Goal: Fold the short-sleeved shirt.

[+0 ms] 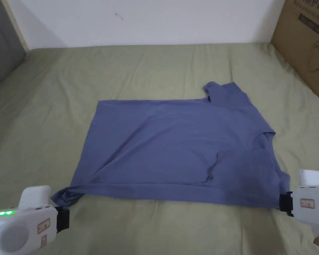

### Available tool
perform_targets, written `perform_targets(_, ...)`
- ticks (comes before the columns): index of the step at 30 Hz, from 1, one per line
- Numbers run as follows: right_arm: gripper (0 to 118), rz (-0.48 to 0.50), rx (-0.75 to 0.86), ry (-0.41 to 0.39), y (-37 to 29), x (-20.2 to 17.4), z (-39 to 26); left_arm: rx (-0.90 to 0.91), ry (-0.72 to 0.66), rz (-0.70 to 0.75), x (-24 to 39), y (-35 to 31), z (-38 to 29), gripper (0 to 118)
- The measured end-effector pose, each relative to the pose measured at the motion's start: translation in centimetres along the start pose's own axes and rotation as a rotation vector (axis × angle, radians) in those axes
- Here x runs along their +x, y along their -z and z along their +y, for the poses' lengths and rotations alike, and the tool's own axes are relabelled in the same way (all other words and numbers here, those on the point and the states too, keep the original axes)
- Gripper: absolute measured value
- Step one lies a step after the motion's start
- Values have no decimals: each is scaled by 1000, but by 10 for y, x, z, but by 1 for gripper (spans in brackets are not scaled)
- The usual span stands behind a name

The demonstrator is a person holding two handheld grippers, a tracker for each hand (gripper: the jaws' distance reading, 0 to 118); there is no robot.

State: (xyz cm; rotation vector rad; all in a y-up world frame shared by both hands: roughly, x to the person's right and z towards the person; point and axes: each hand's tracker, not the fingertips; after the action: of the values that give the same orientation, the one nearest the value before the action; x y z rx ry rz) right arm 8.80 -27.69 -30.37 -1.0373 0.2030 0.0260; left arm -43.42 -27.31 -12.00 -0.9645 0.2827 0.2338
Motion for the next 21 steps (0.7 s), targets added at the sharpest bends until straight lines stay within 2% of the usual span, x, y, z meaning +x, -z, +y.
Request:
perform_targets(1, 1, -1, 0, -2, 0, -2, 0, -7, -11, 0, -6, 3, 5, 62)
perform_targets(2, 1, -4, 3, -7, 0, -3, 0, -17, -30, -10, -11, 9, 9, 92)
perform_targets(3, 1, -5, 3, -14, 0, -5, 0, -18, -54, -11, -16, 13, 13, 108)
perform_targets(4, 1, -7, 2, -23, 0, -6, 1, 4, -94, -13, -22, 17, 17, 108)
perform_targets(5, 1, -11, 1, -33, 1, -7, 0, 18, -130, -12, -28, 20, 23, 104)
perform_targets(9, 1, -34, -9, -54, 5, -6, -1, 61, -259, -94, -45, 39, 39, 103)
perform_targets(10, 1, -40, -14, -53, 7, -5, -1, 63, -276, -100, -46, 44, 42, 99)
perform_targets(11, 1, -47, -19, -49, 8, -4, -1, 57, -283, -94, -46, 49, 43, 89)
perform_targets(12, 1, -51, -24, -46, 10, -2, -1, 52, -281, -100, -46, 55, 45, 70)
perform_targets(13, 1, -53, -28, -42, 10, -1, -2, 34, -264, -105, -44, 58, 45, 31)
perform_targets(14, 1, -54, -31, -41, 10, 0, -2, 5, -239, -98, -42, 63, 43, 7)
perform_targets(21, 1, -75, -30, -35, 7, 13, 1, 17, -89, -46, -20, 52, 42, 3)
